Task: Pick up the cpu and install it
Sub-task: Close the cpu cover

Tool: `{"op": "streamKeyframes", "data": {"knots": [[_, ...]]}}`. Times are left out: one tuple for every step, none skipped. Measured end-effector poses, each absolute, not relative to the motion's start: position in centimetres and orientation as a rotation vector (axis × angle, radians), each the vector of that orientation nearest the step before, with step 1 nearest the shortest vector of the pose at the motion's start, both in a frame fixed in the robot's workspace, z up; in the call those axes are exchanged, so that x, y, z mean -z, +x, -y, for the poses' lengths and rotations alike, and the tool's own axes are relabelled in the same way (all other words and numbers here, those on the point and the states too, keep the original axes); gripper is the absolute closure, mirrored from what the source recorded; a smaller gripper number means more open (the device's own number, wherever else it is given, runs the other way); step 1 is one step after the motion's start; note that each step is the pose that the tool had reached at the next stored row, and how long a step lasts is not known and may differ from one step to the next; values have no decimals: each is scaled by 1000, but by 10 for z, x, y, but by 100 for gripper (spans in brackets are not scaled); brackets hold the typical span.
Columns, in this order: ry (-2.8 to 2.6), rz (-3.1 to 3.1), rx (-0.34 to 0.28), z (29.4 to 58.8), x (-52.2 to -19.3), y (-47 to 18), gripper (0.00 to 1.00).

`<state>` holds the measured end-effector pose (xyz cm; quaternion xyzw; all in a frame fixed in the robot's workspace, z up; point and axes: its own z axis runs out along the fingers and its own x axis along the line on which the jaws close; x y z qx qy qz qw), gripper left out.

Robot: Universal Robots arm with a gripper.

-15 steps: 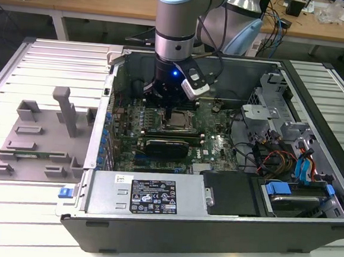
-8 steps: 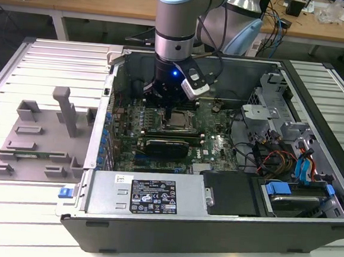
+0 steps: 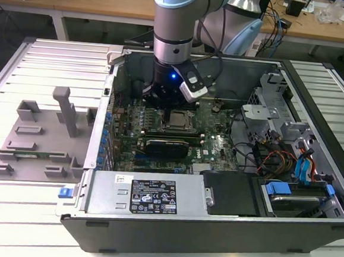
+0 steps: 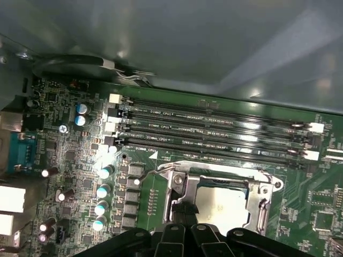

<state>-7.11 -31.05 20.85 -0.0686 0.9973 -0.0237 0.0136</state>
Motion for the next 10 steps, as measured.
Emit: {"op": "streamKeyframes", "data": {"knots": [[-214,-3106,74,311,-207,-71,89],[-214,-3106,74,311,-206,-71,89],[-214,-3106,74,311,-205,-72,89],[-214,-3106,75,311,-203,-72,89],[-214,-3106,75,311,-203,-72,89],[-214,-3106,74,311,-203,-72,89],[-214,-3106,74,311,-203,-72,89],[-214,-3106,74,311,-203,-72,89],[-213,-3105,73,310,-204,-72,89],[-213,-3105,72,310,-205,-72,89]]}}
